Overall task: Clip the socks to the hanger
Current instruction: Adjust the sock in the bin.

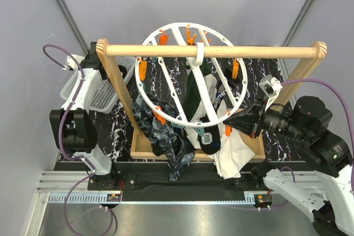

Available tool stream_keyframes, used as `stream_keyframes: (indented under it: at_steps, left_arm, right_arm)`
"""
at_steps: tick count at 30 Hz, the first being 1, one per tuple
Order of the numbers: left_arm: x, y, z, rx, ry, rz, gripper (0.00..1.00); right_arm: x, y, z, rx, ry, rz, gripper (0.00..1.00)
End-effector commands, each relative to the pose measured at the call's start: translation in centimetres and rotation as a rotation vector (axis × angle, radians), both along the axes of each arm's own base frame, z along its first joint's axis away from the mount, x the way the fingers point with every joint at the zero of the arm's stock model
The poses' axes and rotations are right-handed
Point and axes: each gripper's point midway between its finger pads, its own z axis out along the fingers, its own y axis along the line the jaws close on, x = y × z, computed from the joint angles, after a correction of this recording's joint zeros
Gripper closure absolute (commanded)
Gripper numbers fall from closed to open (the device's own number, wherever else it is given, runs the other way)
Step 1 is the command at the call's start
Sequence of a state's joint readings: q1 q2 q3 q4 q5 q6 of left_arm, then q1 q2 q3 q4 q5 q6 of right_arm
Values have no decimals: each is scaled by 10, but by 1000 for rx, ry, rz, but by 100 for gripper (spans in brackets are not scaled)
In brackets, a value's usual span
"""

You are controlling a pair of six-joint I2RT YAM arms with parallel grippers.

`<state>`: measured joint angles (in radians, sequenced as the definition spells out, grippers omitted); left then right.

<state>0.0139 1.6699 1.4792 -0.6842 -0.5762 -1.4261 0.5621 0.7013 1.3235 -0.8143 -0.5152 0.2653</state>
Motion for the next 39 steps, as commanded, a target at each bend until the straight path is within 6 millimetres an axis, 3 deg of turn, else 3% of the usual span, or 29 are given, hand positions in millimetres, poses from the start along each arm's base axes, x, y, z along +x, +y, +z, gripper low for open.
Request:
stream_keyframes:
  at_steps: [1, 3, 6, 11, 13, 14, 19, 22, 23, 24, 26, 28, 29, 30, 35, 39]
  left_arm:
    - [12, 12, 43, 235, -54, -127, 100]
    - [25, 7, 52, 281, -91, -202, 100]
    - [50, -14, 53, 387, -98, -480, 100]
    - [65, -22, 44, 564, -45, -740, 100]
    - [68, -28, 27, 503, -71, -832, 100]
    - [65, -10, 19, 467, -63, -818, 100]
    - [59, -1, -37, 313, 24, -946, 100]
    - [53, 6, -48, 279, 60, -956, 100]
    - [52, 15, -61, 246, 88, -948, 100]
    - [48, 12, -69, 197, 108, -973, 95]
    - [50, 16, -81, 162, 145, -979, 68]
    - [47, 17, -84, 151, 167, -974, 55]
    - [44, 18, -86, 151, 177, -959, 52]
    - [45, 22, -75, 183, 153, -936, 51]
    - [37, 27, -60, 153, 147, -832, 45]
    - [20, 36, -62, 23, 173, -587, 33]
  right_arm:
    - [3, -1, -9, -19, 31, -21, 100]
    - [3, -1, -9, -17, 29, -21, 100]
    - [4, -1, -10, -17, 30, -23, 100]
    - [6, 0, -14, -27, 39, -25, 100]
    - [7, -1, -14, -33, 38, -29, 100]
    - [6, -2, -13, -34, 37, -32, 100]
    - [4, -2, -11, -26, 33, -25, 100]
    - [4, 0, -12, -25, 35, -16, 100]
    - [4, 0, -12, -26, 34, -14, 100]
    - [4, 0, -12, -24, 32, -12, 100]
    - [3, 0, -11, -22, 28, -8, 100]
    - [3, 0, -11, -26, 21, -9, 100]
    - [4, 0, -12, -28, 24, -9, 100]
    - [4, 0, -12, -29, 19, -10, 100]
    - [3, 1, -15, -32, 26, -2, 100]
    - [1, 1, -17, -32, 35, 6, 100]
